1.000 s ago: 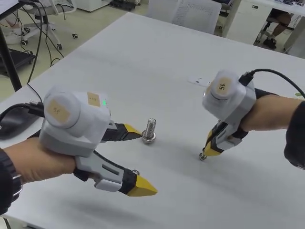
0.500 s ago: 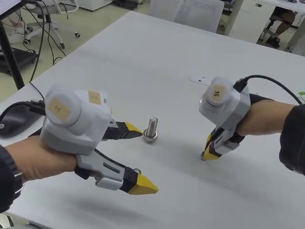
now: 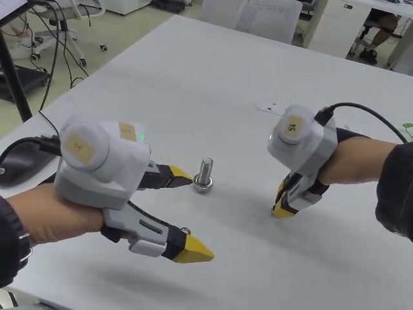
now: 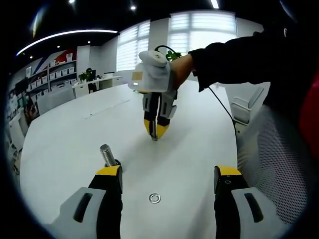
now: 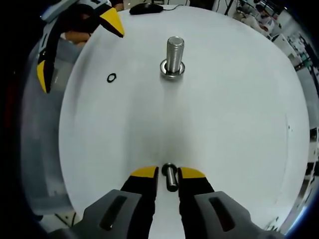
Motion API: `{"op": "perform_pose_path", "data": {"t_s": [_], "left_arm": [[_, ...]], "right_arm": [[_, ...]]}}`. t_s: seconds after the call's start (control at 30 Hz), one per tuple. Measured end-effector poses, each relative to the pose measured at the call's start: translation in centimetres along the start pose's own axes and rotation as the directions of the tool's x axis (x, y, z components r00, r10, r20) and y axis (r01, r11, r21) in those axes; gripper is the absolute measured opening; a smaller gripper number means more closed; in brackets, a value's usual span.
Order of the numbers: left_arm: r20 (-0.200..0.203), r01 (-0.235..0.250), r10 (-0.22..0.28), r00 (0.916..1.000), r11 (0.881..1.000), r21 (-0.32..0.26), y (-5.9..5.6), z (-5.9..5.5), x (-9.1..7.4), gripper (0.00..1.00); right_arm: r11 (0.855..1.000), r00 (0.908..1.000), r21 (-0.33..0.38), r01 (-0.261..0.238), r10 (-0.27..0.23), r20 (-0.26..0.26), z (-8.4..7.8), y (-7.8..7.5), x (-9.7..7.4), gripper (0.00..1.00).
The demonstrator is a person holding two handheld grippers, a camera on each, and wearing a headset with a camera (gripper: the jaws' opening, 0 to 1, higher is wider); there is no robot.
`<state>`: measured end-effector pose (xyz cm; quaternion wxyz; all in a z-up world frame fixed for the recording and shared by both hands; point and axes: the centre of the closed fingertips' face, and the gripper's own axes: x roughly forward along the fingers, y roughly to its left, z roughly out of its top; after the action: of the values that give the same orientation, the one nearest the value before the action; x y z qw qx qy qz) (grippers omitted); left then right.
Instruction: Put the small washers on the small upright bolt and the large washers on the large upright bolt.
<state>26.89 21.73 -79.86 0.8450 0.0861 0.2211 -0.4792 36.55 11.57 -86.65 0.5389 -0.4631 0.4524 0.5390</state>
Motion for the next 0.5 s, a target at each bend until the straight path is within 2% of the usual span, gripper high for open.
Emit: {"op": "perform_pose_path", "data": {"t_s": [0.5], "left_arm": [[0.003,0.006,-0.006,1.0000,1.000,0.006,-0.2,0.1,0.1,0.75]], "right_arm": [[0.997,0.9986,0.068,0.033,-0.035,0.039,-1.8,-0.4,-1.5,0.23]]}}
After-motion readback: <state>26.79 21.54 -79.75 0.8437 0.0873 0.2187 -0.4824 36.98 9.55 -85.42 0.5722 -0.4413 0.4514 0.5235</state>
